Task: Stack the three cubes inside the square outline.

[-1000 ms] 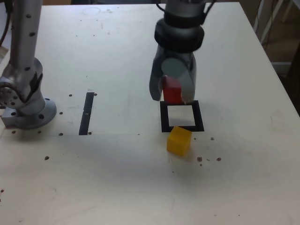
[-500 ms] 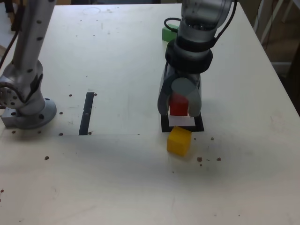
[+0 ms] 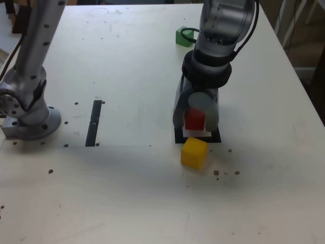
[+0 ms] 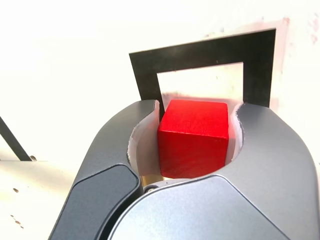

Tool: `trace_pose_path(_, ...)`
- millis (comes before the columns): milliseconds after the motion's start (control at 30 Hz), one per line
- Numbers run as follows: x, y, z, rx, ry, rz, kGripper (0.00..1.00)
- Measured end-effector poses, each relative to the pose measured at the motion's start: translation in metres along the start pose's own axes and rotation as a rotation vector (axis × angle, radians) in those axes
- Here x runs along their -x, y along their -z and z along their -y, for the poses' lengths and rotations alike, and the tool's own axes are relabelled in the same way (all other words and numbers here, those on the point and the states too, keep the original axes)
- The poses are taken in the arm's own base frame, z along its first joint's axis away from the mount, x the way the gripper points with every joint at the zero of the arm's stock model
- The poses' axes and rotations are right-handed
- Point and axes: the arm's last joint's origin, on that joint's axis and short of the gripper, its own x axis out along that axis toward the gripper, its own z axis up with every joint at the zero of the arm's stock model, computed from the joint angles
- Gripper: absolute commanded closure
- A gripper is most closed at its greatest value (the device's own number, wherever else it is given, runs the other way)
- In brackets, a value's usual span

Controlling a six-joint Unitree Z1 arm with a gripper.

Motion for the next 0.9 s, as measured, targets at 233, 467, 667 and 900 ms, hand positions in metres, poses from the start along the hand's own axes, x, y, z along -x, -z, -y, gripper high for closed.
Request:
trace_pose_path(233,-0.0002,-0.0014,-0.0019,0.0,-0.008,0.012,0.57)
trace_pose_path(467,-0.0041,-0.0028,-0.003,-0.006,-0.014,-0.004,0.51)
trace_pose_path(667,-0.0094,-0.0049,-0.0024,-0.011,-0.008,-0.02,0.47)
trace_pose_path(900,-0.0095,-0.0035,-0.0027,-0.011,-0.014,-0.027,0.14)
